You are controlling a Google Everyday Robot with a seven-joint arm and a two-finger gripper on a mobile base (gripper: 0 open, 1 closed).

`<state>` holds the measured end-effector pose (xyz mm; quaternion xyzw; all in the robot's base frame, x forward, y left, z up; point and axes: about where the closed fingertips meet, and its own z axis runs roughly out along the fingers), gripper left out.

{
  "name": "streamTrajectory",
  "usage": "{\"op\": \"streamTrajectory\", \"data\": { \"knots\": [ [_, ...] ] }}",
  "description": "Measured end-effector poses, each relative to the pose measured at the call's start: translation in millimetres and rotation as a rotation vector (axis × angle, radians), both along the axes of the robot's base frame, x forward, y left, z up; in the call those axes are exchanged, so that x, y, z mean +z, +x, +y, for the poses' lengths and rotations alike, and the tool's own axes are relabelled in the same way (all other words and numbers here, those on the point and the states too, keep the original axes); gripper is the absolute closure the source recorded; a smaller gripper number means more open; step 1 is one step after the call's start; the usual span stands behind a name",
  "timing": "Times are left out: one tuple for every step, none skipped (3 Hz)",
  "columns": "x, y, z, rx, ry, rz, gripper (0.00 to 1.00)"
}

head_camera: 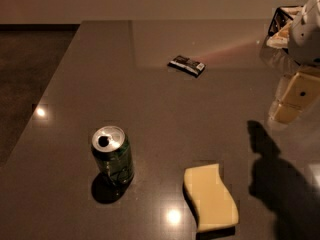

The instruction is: Move rxbar chocolate near green can

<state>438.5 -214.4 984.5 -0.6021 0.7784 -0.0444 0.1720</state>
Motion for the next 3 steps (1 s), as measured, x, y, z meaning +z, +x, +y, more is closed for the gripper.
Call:
{"op": "streamTrajectory", "data": {
  "knots": [
    [0.0,0.0,0.0,0.0,0.0,0.0,0.0],
    [1.0,17.2,3.4,0.005,0.016,0.027,0.0],
    [-4.9,59.8,10.4,0.012,0.091,0.045,0.0]
  ]
}}
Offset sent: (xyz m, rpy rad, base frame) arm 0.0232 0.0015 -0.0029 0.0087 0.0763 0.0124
